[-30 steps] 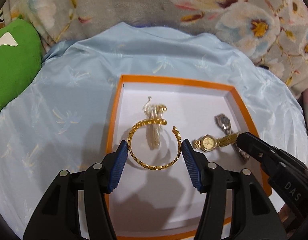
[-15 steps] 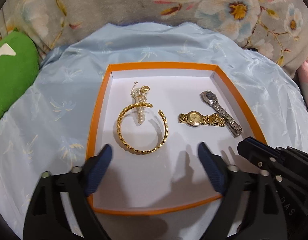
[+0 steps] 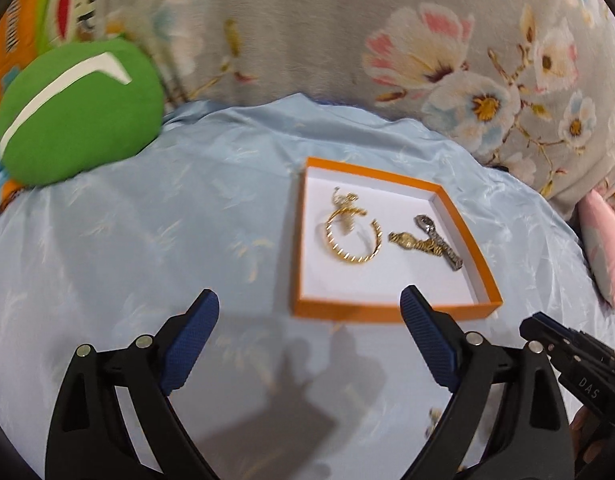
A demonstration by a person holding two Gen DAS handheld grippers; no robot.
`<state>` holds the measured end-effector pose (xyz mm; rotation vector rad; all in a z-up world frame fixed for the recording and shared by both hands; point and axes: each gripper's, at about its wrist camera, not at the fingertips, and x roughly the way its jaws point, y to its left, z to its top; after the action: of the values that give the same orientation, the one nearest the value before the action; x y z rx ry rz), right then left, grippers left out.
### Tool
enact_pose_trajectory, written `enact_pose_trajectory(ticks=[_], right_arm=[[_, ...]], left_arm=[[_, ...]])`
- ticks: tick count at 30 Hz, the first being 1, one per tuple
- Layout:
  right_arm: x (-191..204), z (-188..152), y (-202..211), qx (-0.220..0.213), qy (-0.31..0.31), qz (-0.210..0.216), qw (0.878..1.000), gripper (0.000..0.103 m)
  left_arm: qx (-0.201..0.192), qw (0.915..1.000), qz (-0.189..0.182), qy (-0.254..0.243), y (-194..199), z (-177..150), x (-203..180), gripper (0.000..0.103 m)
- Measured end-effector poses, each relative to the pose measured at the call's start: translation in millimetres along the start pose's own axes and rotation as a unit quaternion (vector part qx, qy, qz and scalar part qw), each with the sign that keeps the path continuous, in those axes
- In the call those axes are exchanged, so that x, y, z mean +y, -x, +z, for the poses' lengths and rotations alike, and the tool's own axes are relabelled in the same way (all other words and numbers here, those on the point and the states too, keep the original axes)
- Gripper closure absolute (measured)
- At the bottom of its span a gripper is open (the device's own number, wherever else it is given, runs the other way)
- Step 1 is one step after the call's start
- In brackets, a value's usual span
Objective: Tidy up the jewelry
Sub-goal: 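Withdraw both tools from the box toward the remaining jewelry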
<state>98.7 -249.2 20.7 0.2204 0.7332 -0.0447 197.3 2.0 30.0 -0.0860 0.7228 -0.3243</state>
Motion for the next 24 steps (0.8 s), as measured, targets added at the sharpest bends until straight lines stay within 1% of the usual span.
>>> enact_pose_trajectory(ticks=[2, 5, 8, 10, 12, 14, 16, 18, 24], right_arm=[[1.9, -14.9, 6.7, 0.006, 0.002, 0.000, 1.000, 0.076], [5.5, -35.3, 14.7, 0.014, -0.002, 0.006, 1.000, 0.076], [10.3, -53.3, 20.6, 0.021, 0.002, 0.000, 1.000, 0.076], [12.5, -64.5, 23.4, 0.029, -0.001, 0.003, 1.000, 0.076], [15.4, -73.5, 27.4, 0.033, 0.002, -0.003, 0.999, 0.076], [17.5, -80.3, 33.9, 0.031, 0.001, 0.000, 1.000, 0.074], [19.4, -86.5, 38.6, 0.033, 0.000, -0.002, 0.999, 0.069], [20.2, -91.0, 42.3, 0.033, 0.000, -0.004, 0.999, 0.069], [19.9, -92.5, 41.7, 0.037, -0.004, -0.011, 0.999, 0.069]], left_arm=[[-0.001, 0.9999, 0.008, 0.013, 12.0, -13.3, 9.1, 0.013], [0.002, 0.9996, 0.024, 0.017, 27.6, -35.6, 14.6, 0.013], [0.010, 0.9996, 0.024, 0.015, 39.5, -55.2, 11.9, 0.013], [0.015, 0.9996, 0.021, 0.011, 45.0, -64.9, 8.1, 0.013], [0.020, 0.9996, 0.019, 0.006, 48.5, -72.9, 3.4, 0.013], [0.026, 0.9995, 0.016, 0.003, 50.9, -80.7, -0.5, 0.013], [0.034, 0.9993, 0.017, 0.001, 53.6, -88.2, -3.7, 0.013], [0.038, 0.9992, 0.016, -0.002, 56.8, -93.2, -5.8, 0.013], [0.036, 0.9989, 0.030, -0.009, 66.1, -104.1, -9.8, 0.013]])
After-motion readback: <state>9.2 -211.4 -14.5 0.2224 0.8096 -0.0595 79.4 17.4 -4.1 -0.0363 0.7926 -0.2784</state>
